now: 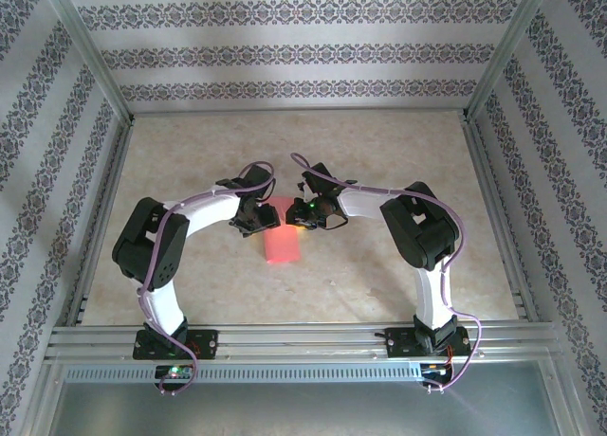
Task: Fold a paper plane with a square sheet of paper (pick it up from the middle)
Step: Hold the paper at the center of the table, then fold the square sheet of paper in half at the center of the table.
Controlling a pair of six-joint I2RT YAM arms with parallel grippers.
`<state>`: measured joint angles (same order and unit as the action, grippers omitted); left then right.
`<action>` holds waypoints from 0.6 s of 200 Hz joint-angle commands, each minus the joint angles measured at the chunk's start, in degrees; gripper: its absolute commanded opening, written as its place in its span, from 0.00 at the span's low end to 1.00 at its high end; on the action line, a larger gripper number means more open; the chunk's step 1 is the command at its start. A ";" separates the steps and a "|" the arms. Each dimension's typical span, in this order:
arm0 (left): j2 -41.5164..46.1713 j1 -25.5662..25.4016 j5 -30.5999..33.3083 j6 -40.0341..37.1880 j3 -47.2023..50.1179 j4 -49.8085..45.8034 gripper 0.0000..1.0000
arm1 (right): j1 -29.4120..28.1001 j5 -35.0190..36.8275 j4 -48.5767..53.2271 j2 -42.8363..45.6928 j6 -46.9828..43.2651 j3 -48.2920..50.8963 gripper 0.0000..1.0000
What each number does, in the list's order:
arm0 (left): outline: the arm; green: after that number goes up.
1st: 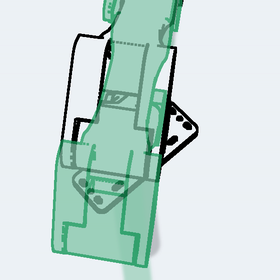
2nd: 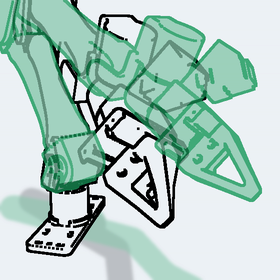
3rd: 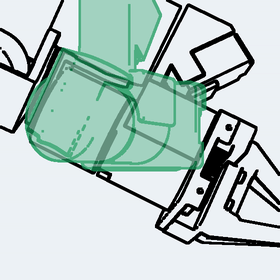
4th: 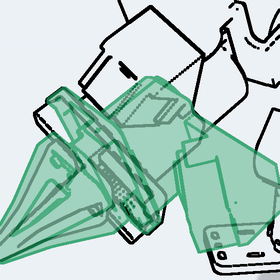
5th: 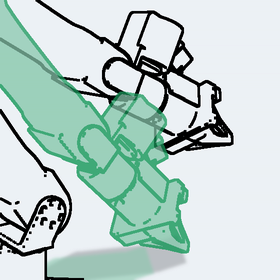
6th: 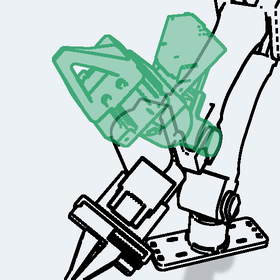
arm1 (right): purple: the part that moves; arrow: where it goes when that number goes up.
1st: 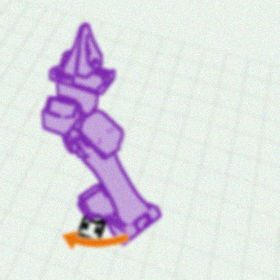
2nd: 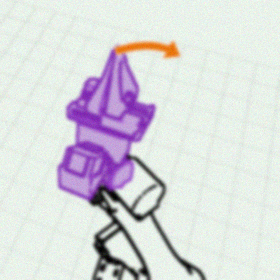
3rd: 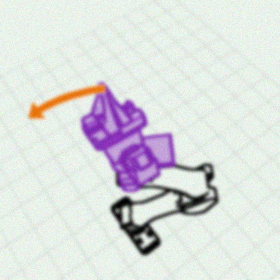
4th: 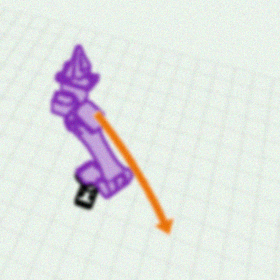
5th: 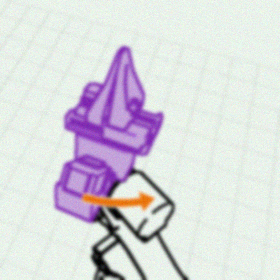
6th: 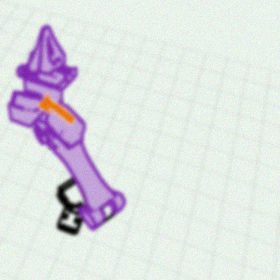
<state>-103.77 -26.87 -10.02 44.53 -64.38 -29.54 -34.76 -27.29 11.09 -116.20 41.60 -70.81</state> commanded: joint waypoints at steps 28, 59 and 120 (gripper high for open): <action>-1.87 0.65 1.54 -1.13 -0.27 -1.69 0.43 | -0.22 -0.17 1.92 -0.43 0.03 -0.65 0.28; -1.70 0.67 2.59 -0.68 0.28 -1.92 0.36 | 0.72 -0.40 0.56 3.30 0.41 0.15 0.32; -2.01 0.61 3.25 -0.44 0.61 -1.81 0.32 | 1.54 2.83 0.50 5.38 0.22 2.64 0.34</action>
<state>-104.44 -26.61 -8.12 43.81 -64.47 -30.79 -33.85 -26.50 10.94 -111.85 41.82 -69.60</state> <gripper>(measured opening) 0.321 0.342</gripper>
